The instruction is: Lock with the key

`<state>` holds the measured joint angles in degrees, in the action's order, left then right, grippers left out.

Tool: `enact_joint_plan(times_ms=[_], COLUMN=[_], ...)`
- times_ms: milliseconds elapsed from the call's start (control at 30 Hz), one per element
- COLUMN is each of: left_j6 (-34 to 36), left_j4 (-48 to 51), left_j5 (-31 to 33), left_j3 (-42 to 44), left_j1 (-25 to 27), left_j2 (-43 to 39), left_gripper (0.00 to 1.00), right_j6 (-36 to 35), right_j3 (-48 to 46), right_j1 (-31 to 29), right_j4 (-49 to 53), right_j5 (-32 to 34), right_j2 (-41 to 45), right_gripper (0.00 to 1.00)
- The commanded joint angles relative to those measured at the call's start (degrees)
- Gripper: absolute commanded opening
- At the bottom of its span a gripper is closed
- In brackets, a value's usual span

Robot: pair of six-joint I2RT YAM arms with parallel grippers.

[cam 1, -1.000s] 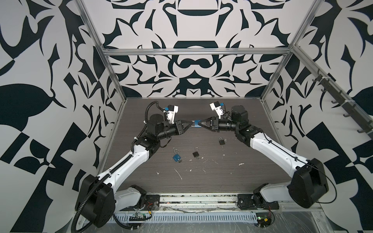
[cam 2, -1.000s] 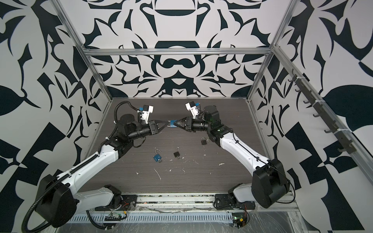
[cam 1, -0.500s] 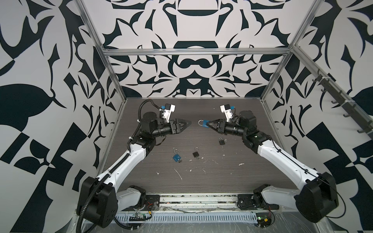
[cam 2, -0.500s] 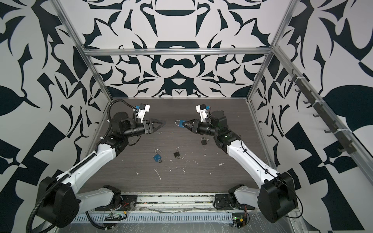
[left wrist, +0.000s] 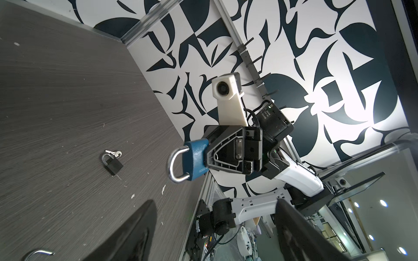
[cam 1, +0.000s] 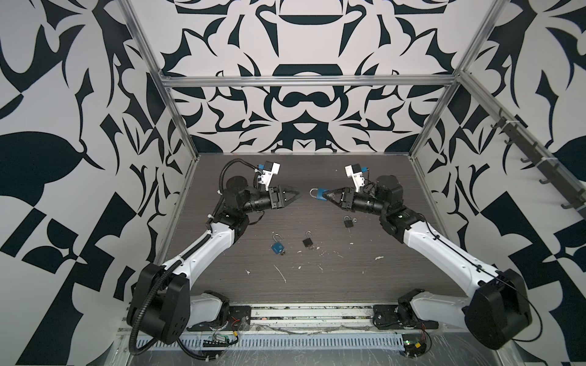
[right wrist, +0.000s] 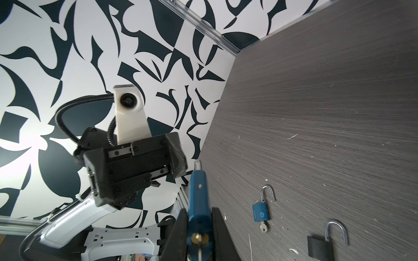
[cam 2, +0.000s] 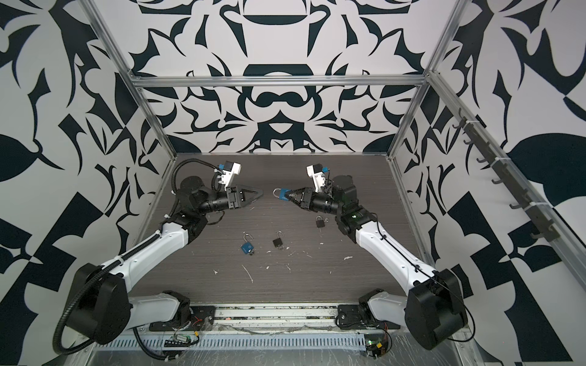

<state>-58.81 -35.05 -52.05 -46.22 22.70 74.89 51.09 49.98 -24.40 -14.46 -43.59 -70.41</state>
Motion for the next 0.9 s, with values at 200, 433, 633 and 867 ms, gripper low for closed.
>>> enact_joint_plan(times_ms=[200, 433, 633, 867], left_j6=[-2.84, -4.40, -7.41, -8.95], left_j4=[-5.10, -7.45, -11.73, -14.26], left_j5=[-3.02, -3.93, -3.83, -3.64], left_j3=[-1.68, -4.23, -3.98, -3.95], left_j1=[2.22, 5.01, 5.88, 6.60], left_j2=[4.31, 7.27, 8.73, 9.99], left_gripper=[0.73, 0.53, 0.46, 0.39], right_j6=[2.61, 2.26, 2.26, 2.06], right_j3=[-0.01, -0.16, -0.16, 0.18], right_j1=[-1.60, -2.01, -2.14, -2.23], right_j4=[-11.90, -10.99, -10.54, -9.80], right_j5=[-5.45, -5.43, -5.70, -6.24], right_j2=[1.95, 2.06, 2.03, 1.53], right_gripper=[0.00, 0.00, 0.00, 0.00])
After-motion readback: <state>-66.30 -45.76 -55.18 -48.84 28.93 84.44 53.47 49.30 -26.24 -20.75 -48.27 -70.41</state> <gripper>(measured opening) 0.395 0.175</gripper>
